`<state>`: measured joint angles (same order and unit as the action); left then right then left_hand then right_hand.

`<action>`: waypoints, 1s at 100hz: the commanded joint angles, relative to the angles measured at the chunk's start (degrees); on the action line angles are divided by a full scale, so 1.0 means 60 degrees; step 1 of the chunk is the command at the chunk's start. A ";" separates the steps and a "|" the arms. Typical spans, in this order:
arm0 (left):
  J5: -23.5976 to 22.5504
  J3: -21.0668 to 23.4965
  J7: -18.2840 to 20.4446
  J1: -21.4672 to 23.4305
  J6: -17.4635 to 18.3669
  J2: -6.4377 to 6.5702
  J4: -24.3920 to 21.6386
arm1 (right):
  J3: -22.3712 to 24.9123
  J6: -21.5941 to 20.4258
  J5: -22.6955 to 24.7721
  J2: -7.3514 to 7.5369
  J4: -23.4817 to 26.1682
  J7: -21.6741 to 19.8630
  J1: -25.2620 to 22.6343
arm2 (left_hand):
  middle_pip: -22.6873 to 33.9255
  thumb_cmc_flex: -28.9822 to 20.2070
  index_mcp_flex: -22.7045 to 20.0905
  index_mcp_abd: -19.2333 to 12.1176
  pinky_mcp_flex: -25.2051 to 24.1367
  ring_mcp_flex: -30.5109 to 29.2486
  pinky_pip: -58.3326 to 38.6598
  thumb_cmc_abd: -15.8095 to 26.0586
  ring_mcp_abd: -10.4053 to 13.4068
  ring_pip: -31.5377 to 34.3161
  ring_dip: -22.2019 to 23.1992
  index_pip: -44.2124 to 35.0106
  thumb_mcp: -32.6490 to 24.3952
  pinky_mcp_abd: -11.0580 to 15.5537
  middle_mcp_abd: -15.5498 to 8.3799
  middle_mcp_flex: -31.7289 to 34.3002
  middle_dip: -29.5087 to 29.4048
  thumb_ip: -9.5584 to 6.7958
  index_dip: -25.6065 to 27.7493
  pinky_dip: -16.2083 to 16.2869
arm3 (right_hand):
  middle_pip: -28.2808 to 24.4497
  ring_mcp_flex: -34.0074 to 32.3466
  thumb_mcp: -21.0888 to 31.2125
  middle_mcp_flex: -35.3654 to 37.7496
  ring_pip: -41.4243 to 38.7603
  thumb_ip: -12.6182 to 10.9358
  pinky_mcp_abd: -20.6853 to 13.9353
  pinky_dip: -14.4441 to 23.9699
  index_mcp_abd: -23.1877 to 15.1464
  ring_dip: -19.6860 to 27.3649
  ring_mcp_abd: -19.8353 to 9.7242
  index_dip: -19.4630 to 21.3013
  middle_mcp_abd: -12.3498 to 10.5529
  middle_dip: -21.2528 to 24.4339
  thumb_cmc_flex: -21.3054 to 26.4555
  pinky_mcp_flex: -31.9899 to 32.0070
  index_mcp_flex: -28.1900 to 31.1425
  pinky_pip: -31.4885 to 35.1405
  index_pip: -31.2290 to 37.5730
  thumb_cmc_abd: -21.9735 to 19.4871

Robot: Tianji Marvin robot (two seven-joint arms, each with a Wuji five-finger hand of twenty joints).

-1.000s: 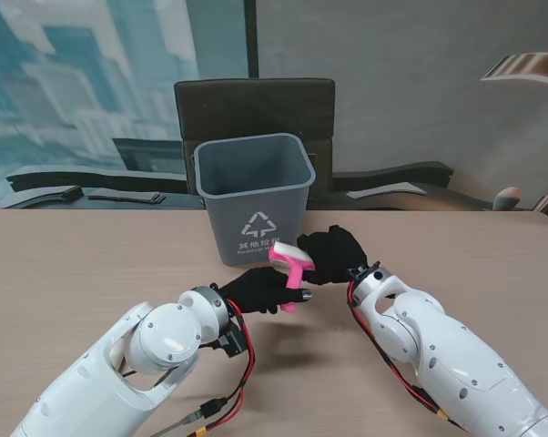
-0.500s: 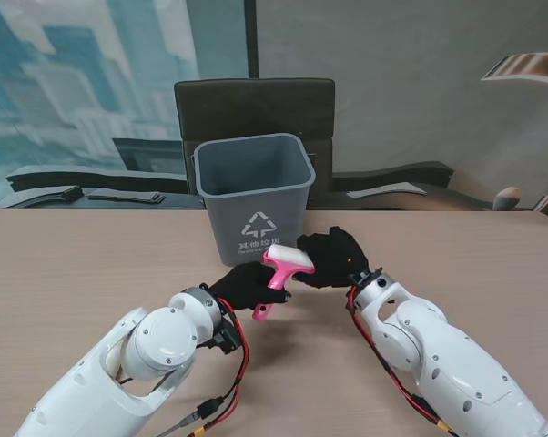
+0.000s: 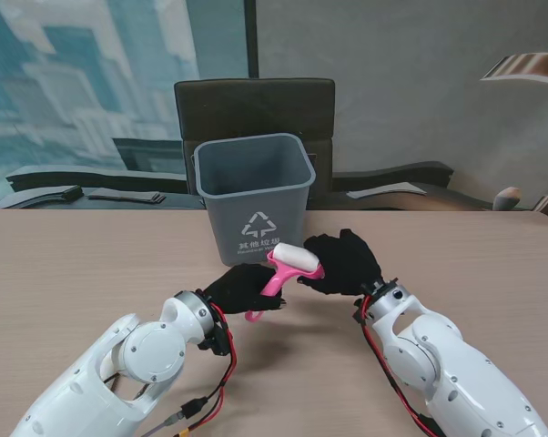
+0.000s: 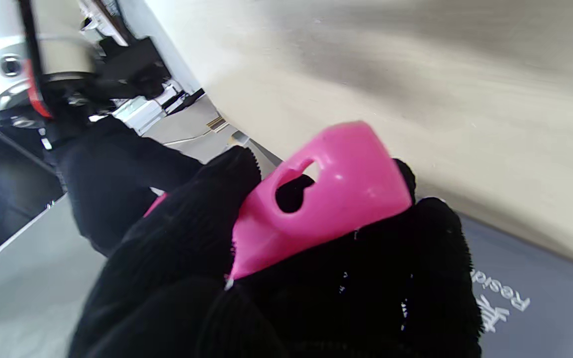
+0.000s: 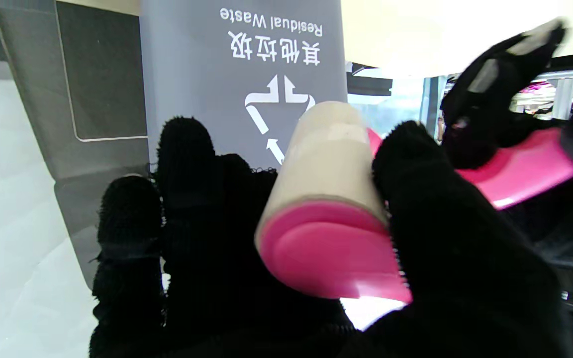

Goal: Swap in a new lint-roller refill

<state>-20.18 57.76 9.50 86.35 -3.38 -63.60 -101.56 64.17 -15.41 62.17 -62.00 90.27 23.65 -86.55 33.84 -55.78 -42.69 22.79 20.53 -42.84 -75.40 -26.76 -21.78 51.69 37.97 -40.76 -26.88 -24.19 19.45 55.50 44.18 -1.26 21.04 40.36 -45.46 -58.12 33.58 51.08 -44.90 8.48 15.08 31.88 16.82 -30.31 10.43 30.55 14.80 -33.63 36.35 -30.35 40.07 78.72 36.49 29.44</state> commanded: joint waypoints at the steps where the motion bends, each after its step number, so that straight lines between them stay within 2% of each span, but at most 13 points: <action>1: 0.0158 0.0119 -0.0044 0.0000 0.0100 0.0062 0.0149 | 0.0069 -0.0191 -0.0026 0.0027 0.0240 -0.0259 -0.0335 | 0.0302 -0.1949 -0.0112 -0.1550 -0.0300 0.0153 -0.0071 0.1148 -0.0164 0.0537 0.0252 -0.0137 -0.1265 0.0369 -0.0290 -0.0096 0.0574 -0.0585 0.0220 0.0004 | 0.0246 0.0609 0.0070 -0.0715 0.0683 -0.0912 -0.0146 -0.0001 -0.2102 0.0181 -0.0647 0.1096 -0.0137 0.0251 -0.0250 0.0350 0.0492 -0.0293 -0.1281 -0.1117; 13: -0.0553 0.0246 -0.0257 0.0024 0.0766 0.0105 0.0375 | 0.0598 -0.0569 -0.0321 0.0023 0.0645 -0.0733 -0.0828 | 0.0399 -0.1854 -0.0094 -0.1672 -0.0320 0.0172 -0.0049 0.1205 -0.0126 0.0578 0.0341 -0.0257 -0.1298 0.0370 -0.0357 -0.0102 0.0776 -0.0684 0.0381 -0.0003 | 0.0933 0.1515 -0.0651 -0.1792 0.1679 -0.0968 -0.0051 -0.0125 -0.1843 0.0513 -0.0472 0.1112 -0.0102 0.0578 -0.1206 0.1062 -0.0278 -0.1020 -0.2329 -0.1333; 27: -0.1523 0.0393 -0.0649 0.0058 0.1573 0.0147 0.0644 | 0.1085 -0.0868 -0.1090 -0.0049 0.1063 -0.1308 -0.1327 | 0.0393 -0.1798 -0.0035 -0.1761 -0.0317 0.0167 -0.0044 0.1241 -0.0069 0.0569 0.0375 -0.0310 -0.1287 0.0383 -0.0421 -0.0126 0.0839 -0.0755 0.0442 -0.0005 | 0.1292 0.2148 -0.0999 -0.2408 0.2128 -0.0918 0.0028 -0.0167 -0.1734 0.0627 -0.0370 0.0975 -0.0112 0.0735 -0.1934 0.1561 -0.0803 -0.1429 -0.2722 -0.1572; 43: -0.2758 0.0538 -0.1537 0.0120 0.2632 0.0144 0.1019 | 0.1520 -0.1052 -0.1910 -0.0138 0.1404 -0.1681 -0.1780 | 0.0363 -0.1776 0.0026 -0.1901 -0.0302 0.0185 -0.0026 0.1324 0.0035 0.0526 0.0389 -0.0342 -0.1167 0.0435 -0.0533 -0.0168 0.0870 -0.0765 0.0438 -0.0018 | 0.1548 0.2459 -0.1045 -0.2694 0.2463 -0.0892 0.0104 -0.0079 -0.1575 0.0671 -0.0277 0.0828 -0.0087 0.0849 -0.2666 0.1820 -0.1041 -0.1717 -0.3020 -0.1900; 59: -0.4195 0.0671 -0.2458 0.0147 0.3607 0.0195 0.1352 | 0.1836 -0.1060 -0.2821 -0.0253 0.1726 -0.1902 -0.2113 | 0.0320 -0.1785 0.0053 -0.2008 -0.0269 0.0148 0.0000 0.1324 0.0122 0.0473 0.0380 -0.0398 -0.1040 0.0495 -0.0641 -0.0158 0.0855 -0.0761 0.0418 -0.0043 | 0.1840 0.2731 -0.0903 -0.2848 0.2748 -0.0869 0.0268 0.0091 -0.1453 0.0687 -0.0091 0.0717 0.0043 0.0985 -0.3038 0.2099 -0.1184 -0.2031 -0.3220 -0.2073; 66: -0.4445 0.0684 -0.2621 0.0158 0.3769 0.0215 0.1409 | 0.1891 -0.1026 -0.3160 -0.0289 0.1817 -0.1994 -0.2175 | 0.0300 -0.1783 0.0065 -0.2040 -0.0253 0.0134 0.0009 0.1323 0.0159 0.0447 0.0369 -0.0410 -0.1020 0.0512 -0.0673 -0.0140 0.0841 -0.0760 0.0398 -0.0053 | 0.1964 0.2819 -0.0875 -0.2886 0.2864 -0.0873 0.0344 0.0116 -0.1430 0.0724 0.0001 0.0701 0.0103 0.1057 -0.3090 0.2173 -0.1238 -0.2134 -0.3259 -0.2145; 85: -0.4362 0.0609 -0.2784 0.0246 0.3656 0.0175 0.1374 | 0.1769 -0.0906 -0.3776 -0.0290 0.1746 -0.2447 -0.2086 | 0.0251 -0.1793 0.0094 -0.2023 -0.0246 0.0136 0.0015 0.1325 0.0179 0.0397 0.0353 -0.0423 -0.0997 0.0518 -0.0680 -0.0152 0.0818 -0.0756 0.0345 -0.0067 | 0.2397 0.3070 -0.0748 -0.3115 0.3386 -0.0887 0.0615 0.0173 -0.1295 0.0945 0.0182 0.0607 0.0215 0.1375 -0.3175 0.2465 -0.1617 -0.2637 -0.3519 -0.2053; 91: -0.4475 0.0612 -0.2996 0.0293 0.3674 0.0157 0.1365 | 0.1682 -0.0832 -0.4035 -0.0283 0.1675 -0.2651 -0.2025 | 0.0243 -0.1806 0.0115 -0.2030 -0.0246 0.0131 0.0014 0.1345 0.0193 0.0376 0.0345 -0.0426 -0.0976 0.0518 -0.0690 -0.0167 0.0813 -0.0743 0.0324 -0.0070 | 0.2460 0.3118 -0.0740 -0.3155 0.3499 -0.0883 0.0682 0.0170 -0.0862 0.1002 0.0260 0.0558 0.0341 0.1435 -0.3193 0.2512 -0.1631 -0.2732 -0.3599 -0.2041; 100: -0.4708 0.0622 -0.3266 0.0354 0.3757 0.0149 0.1336 | 0.1501 -0.0693 -0.4639 -0.0288 0.1564 -0.2979 -0.1906 | 0.0236 -0.1939 0.0196 -0.1993 -0.0258 0.0221 0.0099 0.1495 0.0197 0.0306 0.0330 -0.0406 -0.0821 0.0568 -0.0677 -0.0288 0.0819 -0.0658 0.0283 -0.0123 | 0.2554 0.3147 -0.0724 -0.3138 0.3714 -0.0872 0.0743 0.0121 -0.0156 0.1135 0.0446 0.0363 0.0791 0.1600 -0.3186 0.2583 -0.1458 -0.2973 -0.3837 -0.2004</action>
<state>-48.25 61.40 -10.75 87.94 18.76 -62.41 -92.93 73.93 -20.14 35.00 -63.32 100.15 6.83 -98.23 34.77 -62.23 -42.59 12.08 19.18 -42.82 -75.21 -23.34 -20.49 52.99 39.45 -41.65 -30.23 -23.46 16.18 55.32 46.98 -4.43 23.12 40.27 -31.04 -41.34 28.14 34.03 -24.16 5.00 19.13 31.89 13.65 -24.29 10.49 33.45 17.90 -24.90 19.01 -15.71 32.01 62.17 14.84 18.44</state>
